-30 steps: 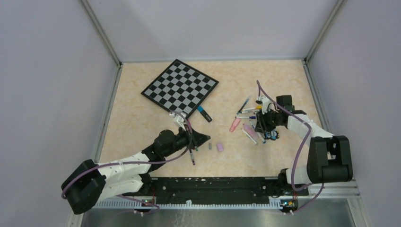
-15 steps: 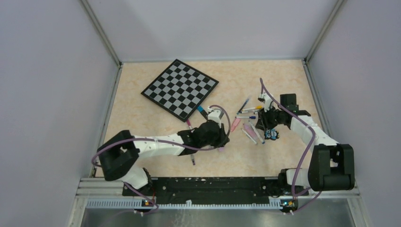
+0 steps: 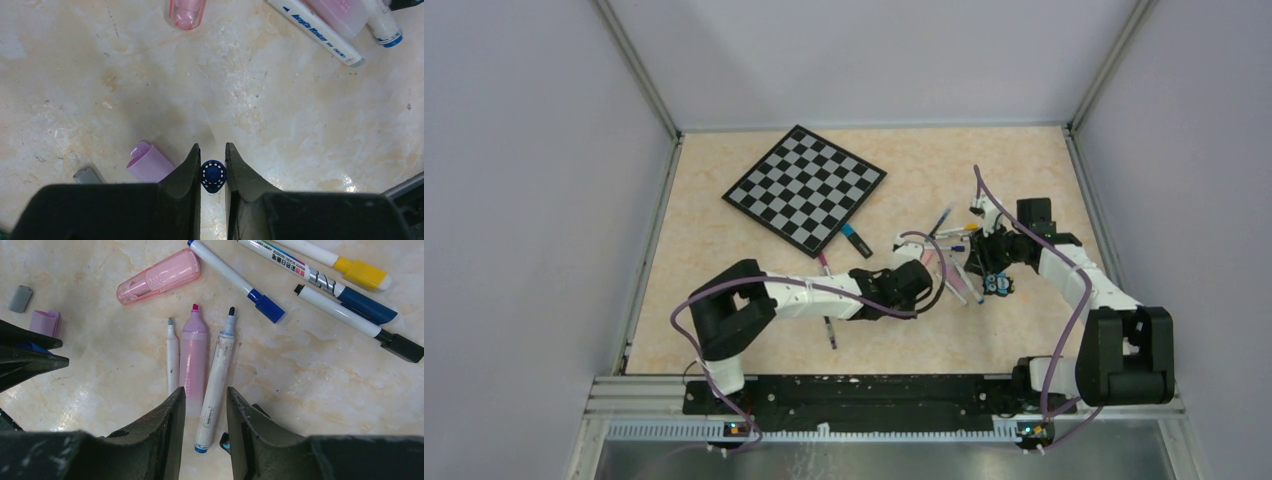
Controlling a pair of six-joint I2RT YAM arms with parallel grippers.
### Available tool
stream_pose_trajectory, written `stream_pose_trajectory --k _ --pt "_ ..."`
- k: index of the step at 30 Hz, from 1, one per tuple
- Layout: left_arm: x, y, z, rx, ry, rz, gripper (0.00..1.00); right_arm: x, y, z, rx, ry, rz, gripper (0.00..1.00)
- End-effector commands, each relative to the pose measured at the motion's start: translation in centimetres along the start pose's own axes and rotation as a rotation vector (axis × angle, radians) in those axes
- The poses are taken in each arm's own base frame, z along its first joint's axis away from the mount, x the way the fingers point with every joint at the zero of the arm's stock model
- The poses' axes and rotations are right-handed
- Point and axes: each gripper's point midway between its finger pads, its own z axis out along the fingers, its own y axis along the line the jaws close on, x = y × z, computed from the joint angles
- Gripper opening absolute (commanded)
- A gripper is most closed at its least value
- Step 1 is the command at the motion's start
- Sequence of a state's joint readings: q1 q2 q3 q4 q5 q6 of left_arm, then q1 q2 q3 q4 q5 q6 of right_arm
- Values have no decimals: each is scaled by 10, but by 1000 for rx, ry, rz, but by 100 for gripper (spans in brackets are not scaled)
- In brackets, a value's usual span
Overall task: Open the pen caps
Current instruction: Place the pen at the center of the board.
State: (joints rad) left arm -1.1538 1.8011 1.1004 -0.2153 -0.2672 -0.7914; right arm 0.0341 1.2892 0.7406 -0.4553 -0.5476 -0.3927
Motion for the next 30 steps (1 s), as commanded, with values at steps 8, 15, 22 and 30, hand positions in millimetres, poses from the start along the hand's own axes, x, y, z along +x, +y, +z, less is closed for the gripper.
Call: stream_pose_trajectory --k 8,15,22,30 --pt "2 16 3 -139 31 -2 23 -27 -3 -12 16 -79 -52 34" --pt "1 19 3 -167 38 -9 29 -26 -3 -11 14 -77 -50 34" --pt "-1 20 -1 -176 31 -13 38 -26 -3 -10 11 -76 -49 34" --pt "-9 17 -9 -160 9 -22 38 -26 -3 -10 9 -75 -49 34"
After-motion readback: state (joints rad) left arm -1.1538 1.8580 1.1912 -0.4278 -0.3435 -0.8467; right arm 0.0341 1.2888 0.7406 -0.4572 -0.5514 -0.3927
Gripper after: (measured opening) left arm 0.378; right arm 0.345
